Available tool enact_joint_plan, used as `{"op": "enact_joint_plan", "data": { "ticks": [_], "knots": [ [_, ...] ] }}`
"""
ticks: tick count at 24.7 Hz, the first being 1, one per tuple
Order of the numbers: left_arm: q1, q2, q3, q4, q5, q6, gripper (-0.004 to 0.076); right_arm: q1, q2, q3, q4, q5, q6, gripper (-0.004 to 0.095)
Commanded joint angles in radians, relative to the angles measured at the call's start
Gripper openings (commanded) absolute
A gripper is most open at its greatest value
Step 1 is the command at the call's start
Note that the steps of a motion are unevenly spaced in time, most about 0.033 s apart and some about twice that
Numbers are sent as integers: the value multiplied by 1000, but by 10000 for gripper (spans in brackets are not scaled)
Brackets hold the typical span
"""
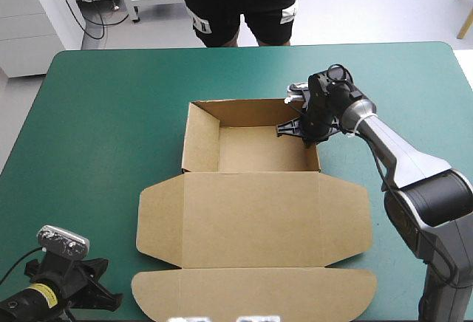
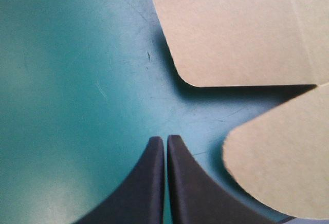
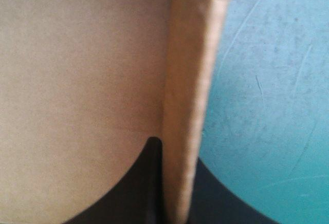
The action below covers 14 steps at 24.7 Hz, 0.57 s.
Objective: Fold the box
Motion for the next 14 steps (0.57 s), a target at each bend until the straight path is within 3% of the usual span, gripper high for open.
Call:
{"op": "enact_joint_plan", "data": {
  "ticks": [1,6,10,11,14],
  "knots": [
    [-4,7,-23,-14,-41,-8,-8,-22,-57,-29,3,-3,-17,-20],
    [-4,4,-23,-14,-41,-8,-8,-132,-93,-90,9,-3,-65,-20],
    [-4,4,-23,-14,-41,-8,-8,-386,-144,-138,-72,-3,-144,-20],
    [-4,4,-23,-14,-41,-8,-8,-511,-151,-138,-74,-3,-163,-20],
    [-4,4,-23,-14,-41,-8,-8,-664,-151,-138,-74,-3,-167,-20]
  ]
}}
